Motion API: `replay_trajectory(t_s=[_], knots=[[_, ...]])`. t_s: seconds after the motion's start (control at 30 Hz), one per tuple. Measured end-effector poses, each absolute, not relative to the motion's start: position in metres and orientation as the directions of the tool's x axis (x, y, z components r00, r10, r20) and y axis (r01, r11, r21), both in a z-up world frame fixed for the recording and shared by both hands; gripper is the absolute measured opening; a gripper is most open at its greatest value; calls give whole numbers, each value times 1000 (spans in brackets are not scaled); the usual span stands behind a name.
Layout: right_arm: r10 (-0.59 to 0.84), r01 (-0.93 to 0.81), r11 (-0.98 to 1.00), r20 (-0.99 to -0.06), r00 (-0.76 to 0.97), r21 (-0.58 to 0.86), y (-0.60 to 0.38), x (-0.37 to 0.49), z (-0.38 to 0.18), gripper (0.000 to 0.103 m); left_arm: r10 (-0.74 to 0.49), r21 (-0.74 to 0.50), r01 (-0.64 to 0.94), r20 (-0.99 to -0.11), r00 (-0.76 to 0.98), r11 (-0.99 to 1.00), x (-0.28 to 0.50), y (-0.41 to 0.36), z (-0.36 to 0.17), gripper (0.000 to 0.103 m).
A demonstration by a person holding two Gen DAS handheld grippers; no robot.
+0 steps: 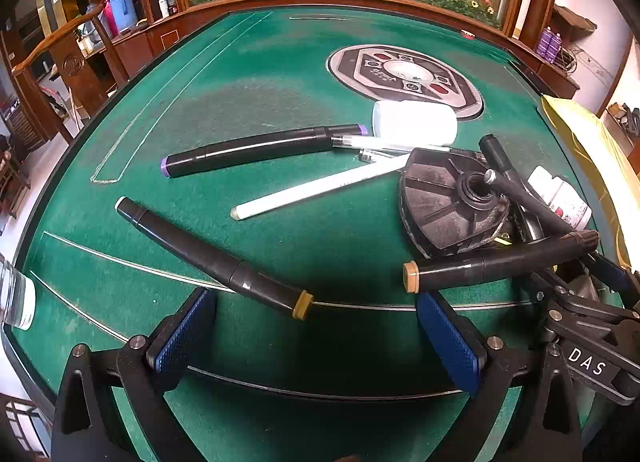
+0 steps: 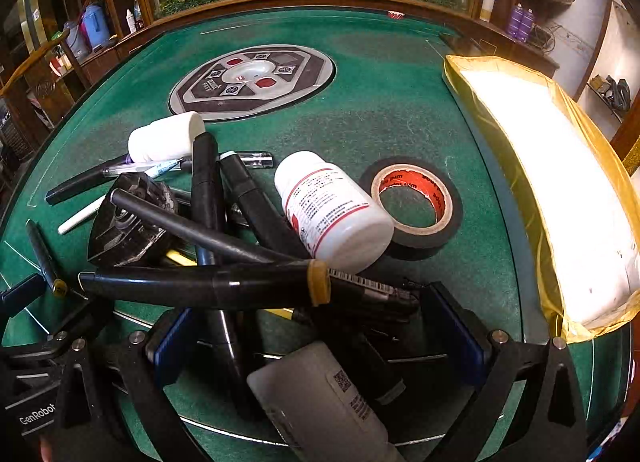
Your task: Organize rigid objects
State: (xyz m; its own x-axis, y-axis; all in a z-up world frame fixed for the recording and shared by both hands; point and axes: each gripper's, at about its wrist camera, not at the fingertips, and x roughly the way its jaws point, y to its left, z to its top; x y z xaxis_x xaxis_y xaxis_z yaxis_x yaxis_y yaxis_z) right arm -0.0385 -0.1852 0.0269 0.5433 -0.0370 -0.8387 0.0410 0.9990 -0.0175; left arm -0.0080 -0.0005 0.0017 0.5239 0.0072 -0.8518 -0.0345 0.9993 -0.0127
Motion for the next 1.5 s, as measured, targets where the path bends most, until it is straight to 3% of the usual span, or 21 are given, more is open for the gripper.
replay_trajectory(t_s=[1.07,1.17,1.27,1.5], knots=[[-37,41,999,-839,543,-18,-184,-38,26,103,-7,-2,9,-829,559,1000,-34,14,15,102],[-32,32,999,-839,544,-18,-184,-38,26,103,-30,-24,19,-826,563,1000,-42,30,23,102],[47,-118,993,-844,535,-19,-186,-35,27,103,-40,-60,-19,-835,548,998,-44,51,27,102],[184,-249,968,-795,578,43,-207,-52,52,103,-124,-252,-186,-847,516,950,-34,98,29,101]])
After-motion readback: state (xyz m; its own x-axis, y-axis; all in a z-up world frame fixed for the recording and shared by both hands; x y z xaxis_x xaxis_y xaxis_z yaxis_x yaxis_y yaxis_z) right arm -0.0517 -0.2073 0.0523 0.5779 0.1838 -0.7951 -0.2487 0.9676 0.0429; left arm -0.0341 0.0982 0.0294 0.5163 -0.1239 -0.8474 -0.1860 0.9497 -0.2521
